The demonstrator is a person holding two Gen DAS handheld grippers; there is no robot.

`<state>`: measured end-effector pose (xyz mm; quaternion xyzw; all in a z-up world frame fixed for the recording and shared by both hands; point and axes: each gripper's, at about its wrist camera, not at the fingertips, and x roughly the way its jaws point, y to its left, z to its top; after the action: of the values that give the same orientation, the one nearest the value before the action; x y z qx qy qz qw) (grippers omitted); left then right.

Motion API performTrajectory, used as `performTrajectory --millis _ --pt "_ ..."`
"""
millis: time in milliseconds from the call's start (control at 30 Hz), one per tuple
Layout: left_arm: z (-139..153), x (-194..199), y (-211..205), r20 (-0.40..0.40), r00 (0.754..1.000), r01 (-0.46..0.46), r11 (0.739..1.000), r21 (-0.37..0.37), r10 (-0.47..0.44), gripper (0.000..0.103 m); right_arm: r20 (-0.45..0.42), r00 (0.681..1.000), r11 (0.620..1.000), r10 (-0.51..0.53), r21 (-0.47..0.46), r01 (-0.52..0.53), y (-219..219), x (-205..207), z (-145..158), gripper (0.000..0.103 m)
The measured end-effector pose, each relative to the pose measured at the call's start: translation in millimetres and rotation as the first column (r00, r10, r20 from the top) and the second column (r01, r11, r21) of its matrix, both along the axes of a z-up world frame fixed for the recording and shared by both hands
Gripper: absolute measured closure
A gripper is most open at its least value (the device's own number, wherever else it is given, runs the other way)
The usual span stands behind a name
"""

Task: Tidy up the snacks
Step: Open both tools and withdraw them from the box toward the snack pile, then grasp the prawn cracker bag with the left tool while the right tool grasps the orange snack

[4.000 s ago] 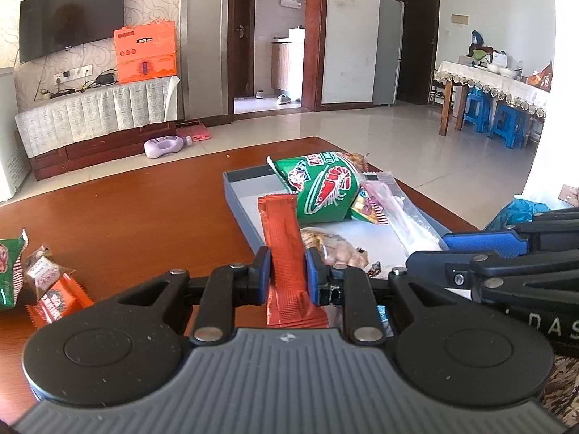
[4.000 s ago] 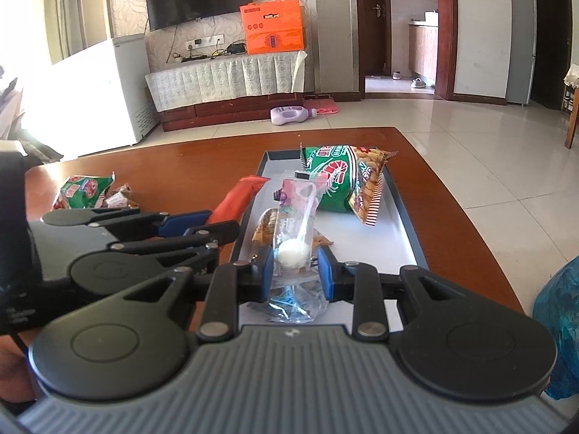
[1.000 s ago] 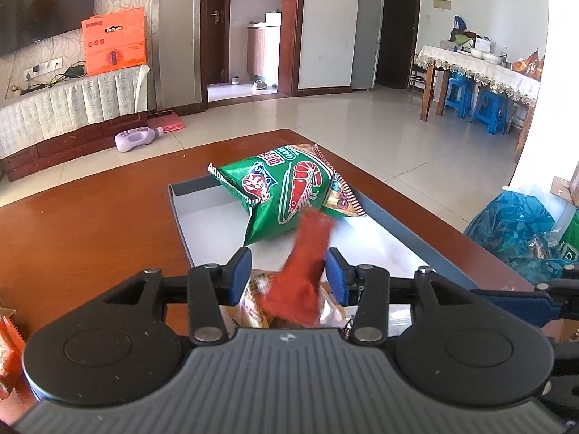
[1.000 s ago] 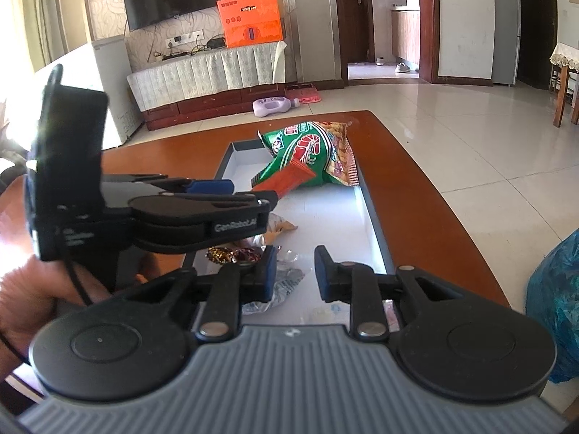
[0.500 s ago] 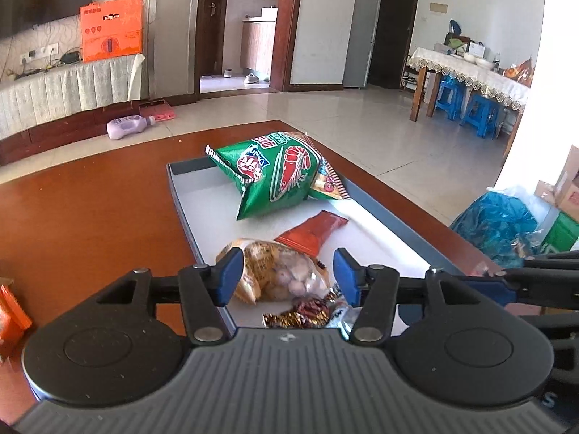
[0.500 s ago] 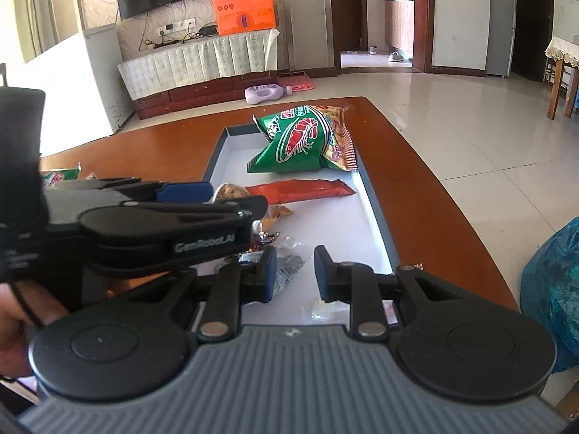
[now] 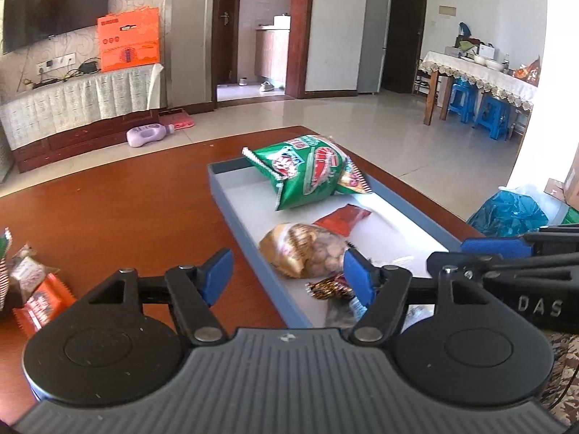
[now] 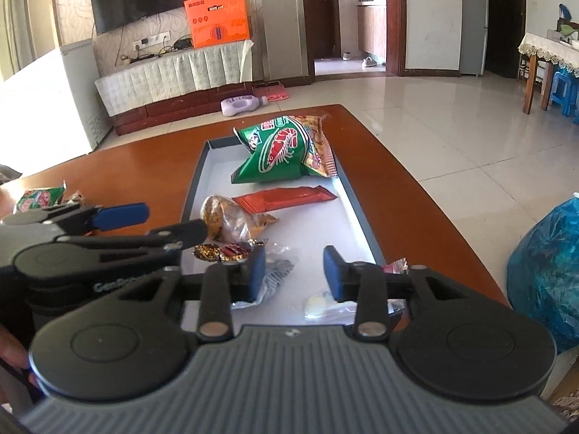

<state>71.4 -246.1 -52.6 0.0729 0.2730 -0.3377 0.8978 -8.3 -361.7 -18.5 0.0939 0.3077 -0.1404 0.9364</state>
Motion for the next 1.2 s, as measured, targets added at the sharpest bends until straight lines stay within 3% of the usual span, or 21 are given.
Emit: performTrajectory --millis 233,533,667,800,1033,1100,1200 --pt "4.5 -11.4 30.7 0.031 0.998 -0.062 0.998 0.0 0.062 0.027 0.052 0.999 1.0 -0.008 0.019 0.007 8.1 -4.5 6.8 0.063" --pt "10.7 -11.0 99.0 0.07 0.975 -0.211 0.977 -0.008 0.211 0.027 0.092 0.988 0.992 0.121 0.018 -0.123 45.3 13.9 12.7 0.063" --pt "14.3 -2.6 138.3 0.09 0.945 -0.314 0.949 -0.004 0.313 0.027 0.102 0.973 0.978 0.207 0.012 -0.209 70.3 28.3 11.5 0.061" --pt "20.3 12.2 182.8 0.099 0.902 -0.423 0.906 -0.002 0.421 0.021 0.11 0.949 0.955 0.296 -0.014 -0.296 104.5 43.0 8.8 0.04" --pt "31.8 47.7 254.5 0.123 0.824 -0.559 0.829 0.014 0.553 0.012 0.083 0.891 0.894 0.446 -0.085 -0.44 160.8 73.6 0.6 0.036" --pt "33.2 57.9 270.4 0.114 0.811 -0.578 0.816 0.004 0.574 0.01 0.075 0.879 0.881 0.471 -0.092 -0.464 170.6 83.0 -2.6 0.036" --pt "28.0 72.0 283.0 0.105 0.814 -0.576 0.817 0.018 0.572 0.01 0.07 0.869 0.871 0.49 -0.085 -0.484 177.4 95.4 -7.4 0.036"
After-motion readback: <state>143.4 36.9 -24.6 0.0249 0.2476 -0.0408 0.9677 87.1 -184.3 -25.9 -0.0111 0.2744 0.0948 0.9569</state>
